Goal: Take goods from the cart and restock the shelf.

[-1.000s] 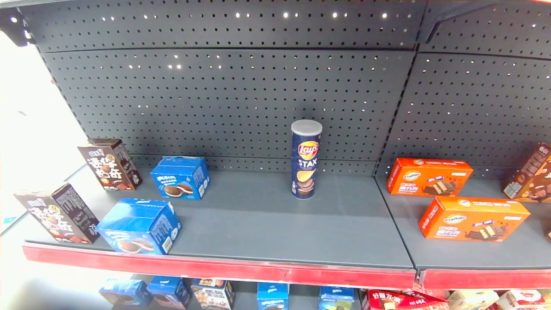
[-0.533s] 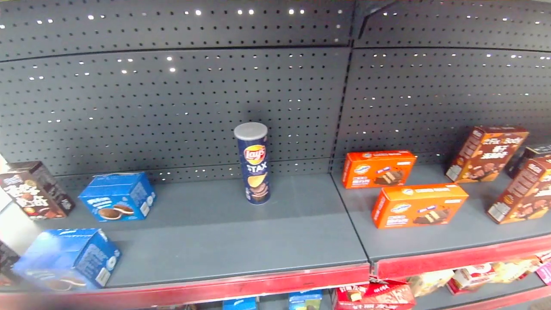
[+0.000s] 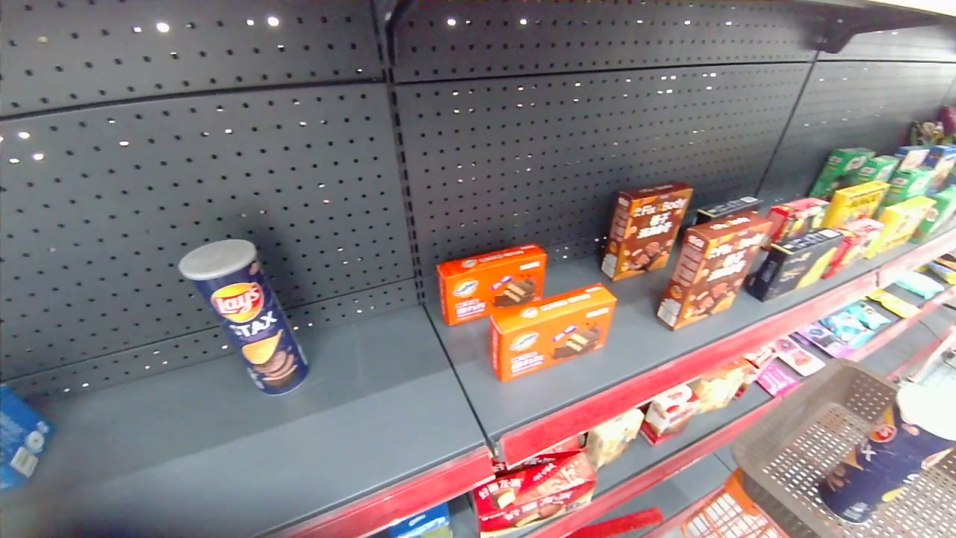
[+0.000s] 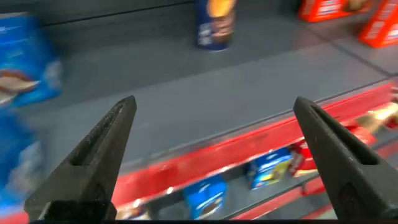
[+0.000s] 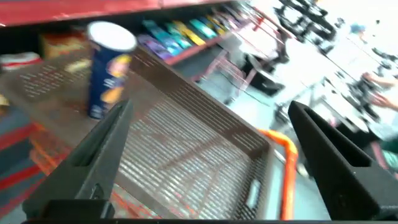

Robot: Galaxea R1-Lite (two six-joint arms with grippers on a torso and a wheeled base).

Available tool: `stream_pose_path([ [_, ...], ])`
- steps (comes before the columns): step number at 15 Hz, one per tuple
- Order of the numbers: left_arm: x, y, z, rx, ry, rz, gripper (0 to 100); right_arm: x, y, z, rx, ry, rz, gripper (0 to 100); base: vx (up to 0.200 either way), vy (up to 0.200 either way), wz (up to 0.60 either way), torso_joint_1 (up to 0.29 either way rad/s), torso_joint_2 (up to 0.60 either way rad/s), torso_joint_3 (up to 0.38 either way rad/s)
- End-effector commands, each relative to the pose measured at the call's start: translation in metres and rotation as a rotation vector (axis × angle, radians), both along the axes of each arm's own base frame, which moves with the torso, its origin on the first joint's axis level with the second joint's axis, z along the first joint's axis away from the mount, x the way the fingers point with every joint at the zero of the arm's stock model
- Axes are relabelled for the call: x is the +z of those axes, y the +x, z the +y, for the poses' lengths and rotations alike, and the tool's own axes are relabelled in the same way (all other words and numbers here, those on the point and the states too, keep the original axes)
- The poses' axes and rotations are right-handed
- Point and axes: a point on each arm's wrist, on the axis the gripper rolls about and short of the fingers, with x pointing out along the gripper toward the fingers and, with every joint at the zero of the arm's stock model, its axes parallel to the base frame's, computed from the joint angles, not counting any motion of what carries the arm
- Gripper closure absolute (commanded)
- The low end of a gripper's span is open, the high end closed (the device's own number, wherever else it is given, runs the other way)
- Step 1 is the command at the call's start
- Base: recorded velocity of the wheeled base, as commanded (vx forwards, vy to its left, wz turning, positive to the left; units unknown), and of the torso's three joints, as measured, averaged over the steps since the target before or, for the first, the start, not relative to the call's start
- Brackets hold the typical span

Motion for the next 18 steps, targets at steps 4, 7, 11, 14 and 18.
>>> stream_pose_path([
  [4, 0.0001, 0.0001, 0.0000, 0.000, 0.001, 0.001, 0, -0.0001, -0.0005, 0.0003, -0.001, -0.003, -0.003, 0, 0.000, 0.000, -0.15, 0.001, 0.00, 0.001],
  [7, 0.0001, 0.0001, 0.0000, 0.000, 0.000, 0.001, 0, 0.0000, -0.0012, 0.0006, -0.001, -0.004, -0.008, 0, 0.000, 0.000, 0.00, 0.000, 0.00, 0.000],
  [11, -0.0001, 0.0001, 0.0000, 0.000, -0.002, 0.002, 0, 0.0000, -0.0012, 0.0006, -0.001, -0.004, -0.008, 0, -0.150, 0.000, 0.00, 0.005, 0.01, 0.001],
  [14, 0.0001, 0.0001, 0.0000, -0.001, 0.000, 0.001, 0, 0.0000, -0.0012, 0.0006, -0.001, -0.004, -0.008, 0, -0.067, 0.000, 0.00, 0.001, 0.00, 0.001],
  [18, -0.0001, 0.0001, 0.0000, -0.001, 0.000, 0.002, 0, 0.0003, -0.0014, 0.0006, -0.001, -0.005, -0.009, 0, 0.000, 0.050, 0.00, 0.007, 0.00, 0.001],
])
